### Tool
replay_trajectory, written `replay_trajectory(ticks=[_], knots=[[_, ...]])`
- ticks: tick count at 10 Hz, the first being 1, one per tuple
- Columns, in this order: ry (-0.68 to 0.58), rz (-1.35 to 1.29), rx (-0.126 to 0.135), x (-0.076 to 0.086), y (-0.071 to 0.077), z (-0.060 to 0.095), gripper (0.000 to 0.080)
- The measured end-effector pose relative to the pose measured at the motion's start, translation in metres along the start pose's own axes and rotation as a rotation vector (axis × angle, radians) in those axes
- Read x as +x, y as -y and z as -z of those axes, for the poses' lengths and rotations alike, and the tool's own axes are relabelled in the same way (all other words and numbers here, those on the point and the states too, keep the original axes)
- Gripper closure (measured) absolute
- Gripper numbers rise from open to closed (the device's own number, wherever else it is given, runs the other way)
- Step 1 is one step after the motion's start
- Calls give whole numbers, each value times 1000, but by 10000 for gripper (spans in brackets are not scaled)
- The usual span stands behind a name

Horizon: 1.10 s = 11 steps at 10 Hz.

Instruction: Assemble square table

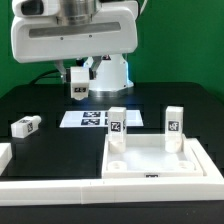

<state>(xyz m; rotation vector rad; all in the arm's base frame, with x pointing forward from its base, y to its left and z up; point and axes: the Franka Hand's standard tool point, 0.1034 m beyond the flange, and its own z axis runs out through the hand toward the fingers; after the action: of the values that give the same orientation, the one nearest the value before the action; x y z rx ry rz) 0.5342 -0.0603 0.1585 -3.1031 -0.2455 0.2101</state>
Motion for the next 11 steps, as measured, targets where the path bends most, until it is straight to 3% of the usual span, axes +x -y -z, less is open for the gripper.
replay_trajectory(ticks=[1, 2, 3, 5, 6, 11], knots=[[-38, -13, -11, 4, 3, 0, 511], [-128, -81, -31, 28, 23, 6, 511], [-193, -107, -34, 49, 49, 13, 511], [-344, -170, -34, 76, 77, 26, 511], [-426, -172, -35, 80, 85, 28, 511], [-779, -147, -79, 84, 83, 28, 511]])
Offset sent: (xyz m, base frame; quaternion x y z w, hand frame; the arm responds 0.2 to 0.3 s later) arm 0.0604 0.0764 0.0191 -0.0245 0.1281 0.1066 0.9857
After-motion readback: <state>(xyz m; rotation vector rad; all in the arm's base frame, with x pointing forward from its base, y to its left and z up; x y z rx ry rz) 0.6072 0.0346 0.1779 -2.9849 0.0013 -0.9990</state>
